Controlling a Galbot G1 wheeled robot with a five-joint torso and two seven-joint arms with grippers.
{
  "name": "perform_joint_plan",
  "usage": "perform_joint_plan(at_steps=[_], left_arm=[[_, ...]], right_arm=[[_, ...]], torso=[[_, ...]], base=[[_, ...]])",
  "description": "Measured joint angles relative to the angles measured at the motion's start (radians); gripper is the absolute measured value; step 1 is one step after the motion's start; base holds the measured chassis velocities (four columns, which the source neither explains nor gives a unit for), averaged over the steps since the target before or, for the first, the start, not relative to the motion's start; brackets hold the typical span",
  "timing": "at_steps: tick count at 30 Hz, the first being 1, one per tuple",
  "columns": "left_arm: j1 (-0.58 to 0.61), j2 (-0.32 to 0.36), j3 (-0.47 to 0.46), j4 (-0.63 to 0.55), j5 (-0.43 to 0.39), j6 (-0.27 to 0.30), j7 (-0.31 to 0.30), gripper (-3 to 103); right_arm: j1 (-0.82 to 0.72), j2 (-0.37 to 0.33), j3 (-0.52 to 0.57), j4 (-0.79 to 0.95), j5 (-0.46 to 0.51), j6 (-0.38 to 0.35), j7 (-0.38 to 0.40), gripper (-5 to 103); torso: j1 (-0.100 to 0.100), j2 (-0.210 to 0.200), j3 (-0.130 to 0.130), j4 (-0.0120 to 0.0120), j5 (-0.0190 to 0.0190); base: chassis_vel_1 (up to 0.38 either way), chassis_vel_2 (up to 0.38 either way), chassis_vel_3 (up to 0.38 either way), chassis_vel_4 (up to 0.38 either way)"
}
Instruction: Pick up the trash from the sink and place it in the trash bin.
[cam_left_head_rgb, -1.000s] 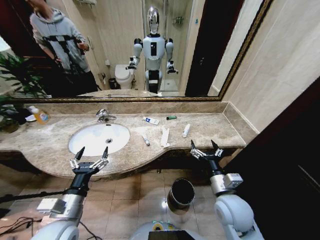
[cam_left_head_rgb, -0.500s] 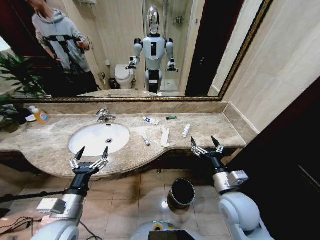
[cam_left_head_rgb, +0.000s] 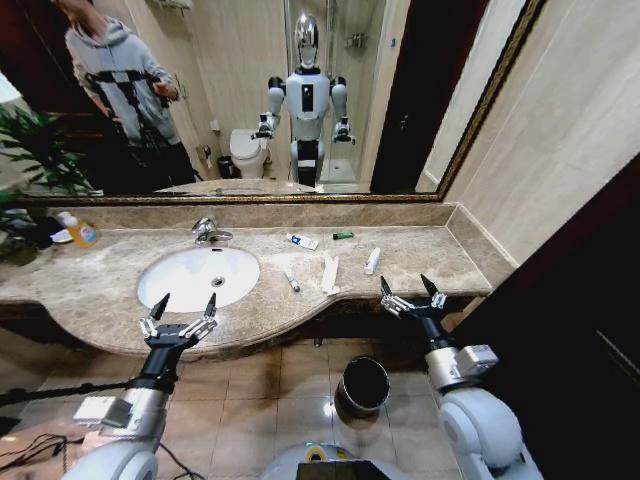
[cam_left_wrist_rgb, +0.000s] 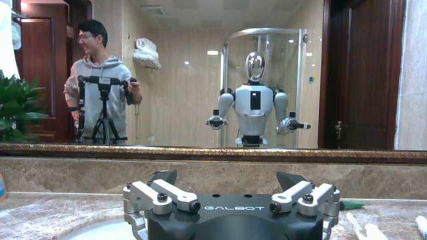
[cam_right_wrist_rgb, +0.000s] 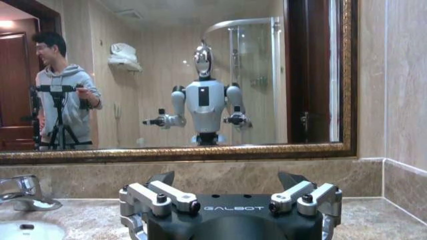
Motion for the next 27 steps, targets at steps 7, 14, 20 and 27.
perform_joint_plan(at_steps=[7,14,20,27], left_arm=[[0.0,0.0,0.0,0.0,0.0,0.0,0.0,100],[0.0,0.0,0.0,0.0,0.0,0.0,0.0,100],[0.0,0.0,0.0,0.0,0.0,0.0,0.0,100],[0.0,0.0,0.0,0.0,0.0,0.0,0.0,100]], right_arm=[[-0.001,-0.001,0.003,0.003,0.002,0.0,0.0,100],[0.007,-0.004,0.004,-0.001,0.005,0.0,0.0,100],[0.019,-0.014,-0.001,-0.033,0.005,-0.006,-0.007,100],[0.137,-0.133,-0.008,-0.182,0.05,-0.045,-0.006,100]], torso=[[0.0,0.0,0.0,0.0,0.0],[0.0,0.0,0.0,0.0,0.0],[0.0,0.0,0.0,-0.0001,0.0],[0.0,0.0,0.0,0.0,0.0]], base=[[0.0,0.0,0.0,0.0],[0.0,0.0,0.0,0.0],[0.0,0.0,0.0,0.0],[0.0,0.0,0.0,0.0]])
